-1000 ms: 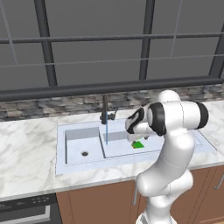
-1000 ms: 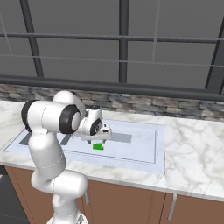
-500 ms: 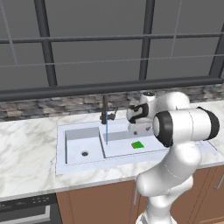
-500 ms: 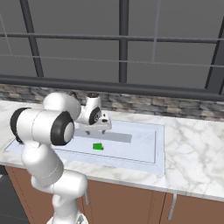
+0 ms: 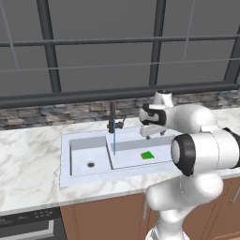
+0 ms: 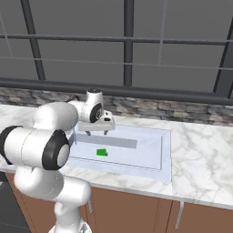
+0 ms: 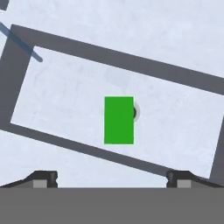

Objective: Soak the sponge with water for a few seconds and then drop it inside the sink.

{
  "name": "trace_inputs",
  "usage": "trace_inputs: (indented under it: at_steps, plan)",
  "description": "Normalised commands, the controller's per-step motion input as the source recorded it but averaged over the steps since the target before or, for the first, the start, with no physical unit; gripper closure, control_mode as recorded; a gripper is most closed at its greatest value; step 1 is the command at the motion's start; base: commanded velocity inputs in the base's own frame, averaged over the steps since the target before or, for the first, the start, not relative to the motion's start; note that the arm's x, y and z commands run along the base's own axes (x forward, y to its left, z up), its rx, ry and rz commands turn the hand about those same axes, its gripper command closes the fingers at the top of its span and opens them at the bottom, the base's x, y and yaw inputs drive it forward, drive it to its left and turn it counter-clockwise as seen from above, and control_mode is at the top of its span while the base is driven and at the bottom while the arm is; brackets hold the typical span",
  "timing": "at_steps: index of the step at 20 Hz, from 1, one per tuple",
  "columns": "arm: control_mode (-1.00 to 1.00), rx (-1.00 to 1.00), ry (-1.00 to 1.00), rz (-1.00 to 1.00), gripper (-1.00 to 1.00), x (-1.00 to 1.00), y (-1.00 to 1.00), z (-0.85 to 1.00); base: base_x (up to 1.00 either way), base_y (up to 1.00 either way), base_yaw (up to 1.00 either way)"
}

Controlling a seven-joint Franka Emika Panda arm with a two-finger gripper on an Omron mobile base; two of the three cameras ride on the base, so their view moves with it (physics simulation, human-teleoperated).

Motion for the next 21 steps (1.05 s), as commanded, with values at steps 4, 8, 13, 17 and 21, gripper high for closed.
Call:
trace_inputs:
  at_steps: [4,8,13,17,21]
  plan:
    - [-1.0,0.0,0.0,0.0,-1.0,-0.5,0.0,0.41,0.0,0.0,0.0]
    - [-1.0,0.0,0.0,0.0,-1.0,-0.46,0.0,0.38,0.0,0.0,0.0]
    - [-1.0,0.0,-0.01,0.0,-1.0,-0.37,0.0,0.37,0.0,0.0,0.0]
    - [-1.0,0.0,0.0,0.0,-1.0,-0.33,0.0,0.3,0.0,0.0,0.0]
    - [-1.0,0.0,0.0,0.0,-1.0,-0.34,0.0,0.22,0.0,0.0,0.0]
